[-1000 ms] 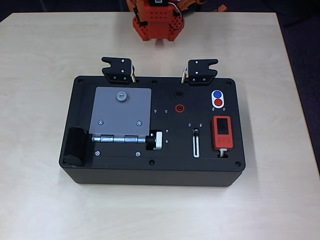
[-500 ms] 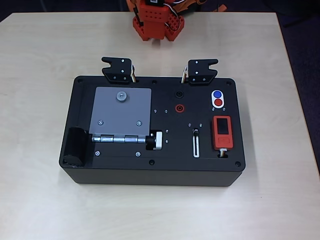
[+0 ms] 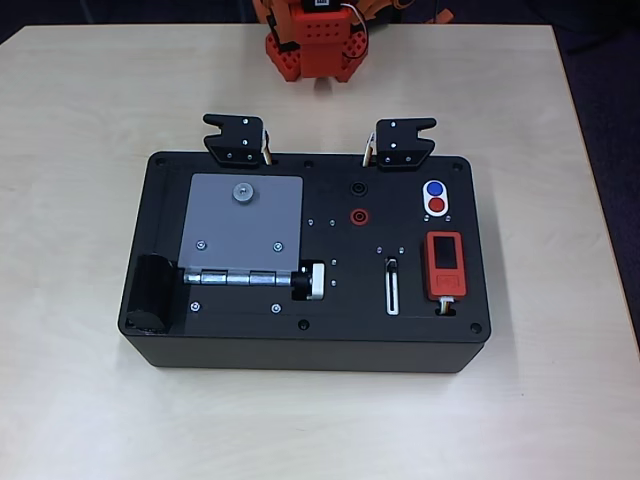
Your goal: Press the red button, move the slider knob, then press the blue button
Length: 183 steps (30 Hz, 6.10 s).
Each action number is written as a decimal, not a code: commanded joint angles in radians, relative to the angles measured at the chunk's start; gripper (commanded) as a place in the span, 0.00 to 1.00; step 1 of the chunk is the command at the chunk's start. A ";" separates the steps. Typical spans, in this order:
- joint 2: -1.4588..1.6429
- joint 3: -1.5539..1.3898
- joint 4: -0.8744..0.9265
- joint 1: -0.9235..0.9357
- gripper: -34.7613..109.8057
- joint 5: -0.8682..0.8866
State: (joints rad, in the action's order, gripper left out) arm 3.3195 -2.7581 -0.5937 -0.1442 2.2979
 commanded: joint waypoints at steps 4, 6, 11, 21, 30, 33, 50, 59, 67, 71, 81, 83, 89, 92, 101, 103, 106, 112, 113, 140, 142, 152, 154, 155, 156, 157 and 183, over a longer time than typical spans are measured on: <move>-0.044 0.097 0.379 -0.110 0.24 -0.224; -0.075 0.120 0.474 -0.123 0.24 -0.261; -0.163 0.195 0.773 -0.163 0.24 -0.350; -0.382 0.371 1.224 -0.201 0.25 -0.512; -0.624 0.546 1.542 -0.163 0.25 -0.592; -0.721 0.594 1.571 -0.149 0.25 -0.600; -1.161 0.966 1.706 -0.170 0.56 -0.652; -1.328 1.052 1.769 -0.244 0.77 -0.568; -1.371 1.002 1.756 -0.249 0.72 -0.548; -1.387 0.992 1.746 -0.244 0.67 -0.538; -1.425 0.959 1.701 -0.236 0.64 -0.534; -1.427 0.959 1.694 -0.235 0.66 -0.543; -1.453 0.966 1.683 -0.236 0.62 -0.537; -1.463 0.966 1.680 -0.241 0.61 -0.529; -1.479 0.965 1.700 -0.252 0.59 -0.525; -1.479 0.962 1.706 -0.252 0.59 -0.525; -1.479 0.957 1.713 -0.252 0.59 -0.526; -1.480 0.943 1.713 -0.253 0.59 -0.522; -1.480 0.942 1.713 -0.253 0.59 -0.520; -1.522 1.046 1.721 -0.233 0.58 -0.583; -1.546 1.120 1.736 -0.225 0.59 -0.623; -1.661 1.330 1.726 -0.207 0.80 -0.683; -1.672 1.328 1.715 -0.209 0.79 -0.678; -1.675 1.327 1.710 -0.209 0.77 -0.678; -1.677 1.324 1.704 -0.209 0.77 -0.678; -1.678 1.321 1.697 -0.209 0.76 -0.675; -1.703 1.267 1.717 -0.147 0.24 -0.597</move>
State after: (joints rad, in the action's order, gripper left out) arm 1.6030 -1.4803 1.1244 -0.2823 1.6874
